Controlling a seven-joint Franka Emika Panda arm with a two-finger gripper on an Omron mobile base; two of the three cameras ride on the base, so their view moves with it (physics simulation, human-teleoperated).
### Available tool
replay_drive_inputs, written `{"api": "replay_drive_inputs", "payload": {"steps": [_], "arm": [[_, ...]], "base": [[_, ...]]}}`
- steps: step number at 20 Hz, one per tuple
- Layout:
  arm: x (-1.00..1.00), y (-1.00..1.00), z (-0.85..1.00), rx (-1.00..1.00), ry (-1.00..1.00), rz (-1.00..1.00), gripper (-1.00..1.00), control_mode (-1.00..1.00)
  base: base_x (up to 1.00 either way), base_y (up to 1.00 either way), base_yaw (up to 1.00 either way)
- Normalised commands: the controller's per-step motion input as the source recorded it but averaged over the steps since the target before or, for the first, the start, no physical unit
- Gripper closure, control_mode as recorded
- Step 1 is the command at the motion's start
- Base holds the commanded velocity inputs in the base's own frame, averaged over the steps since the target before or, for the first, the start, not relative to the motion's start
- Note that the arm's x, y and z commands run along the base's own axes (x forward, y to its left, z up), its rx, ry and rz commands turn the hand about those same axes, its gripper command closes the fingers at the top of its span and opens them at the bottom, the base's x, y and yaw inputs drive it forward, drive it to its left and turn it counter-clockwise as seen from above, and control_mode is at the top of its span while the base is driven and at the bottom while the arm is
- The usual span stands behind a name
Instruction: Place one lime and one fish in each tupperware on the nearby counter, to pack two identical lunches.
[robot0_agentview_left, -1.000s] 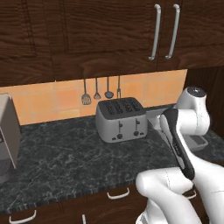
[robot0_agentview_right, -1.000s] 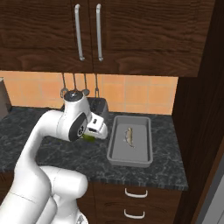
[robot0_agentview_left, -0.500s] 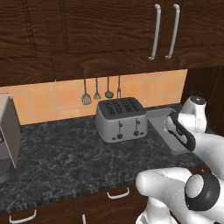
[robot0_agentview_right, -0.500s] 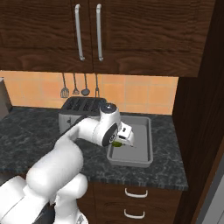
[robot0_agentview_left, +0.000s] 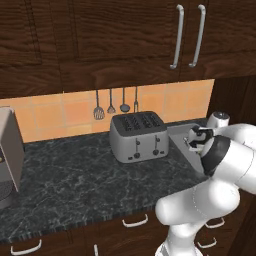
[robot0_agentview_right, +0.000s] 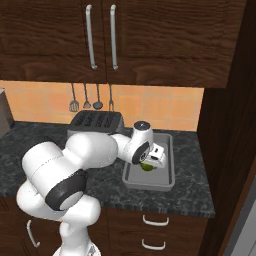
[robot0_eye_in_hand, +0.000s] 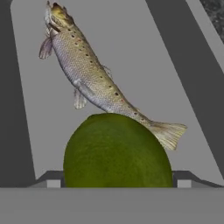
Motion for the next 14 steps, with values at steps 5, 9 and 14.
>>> {"api": "replay_drive_inputs", "payload": {"steps": [5, 9, 14], "arm": [[0.0, 0.0, -0.02, 0.0, 0.0, 0.0, -1.0, -1.0], [-0.04, 0.26, 0.02, 0.0, -0.08, 0.0, -1.0, -1.0], [-0.5, 0.32, 0.29, -0.1, -0.12, 0.0, -1.0, -1.0]], "base": [[0.0, 0.0, 0.0], [0.0, 0.0, 0.0], [0.0, 0.0, 0.0]]}}
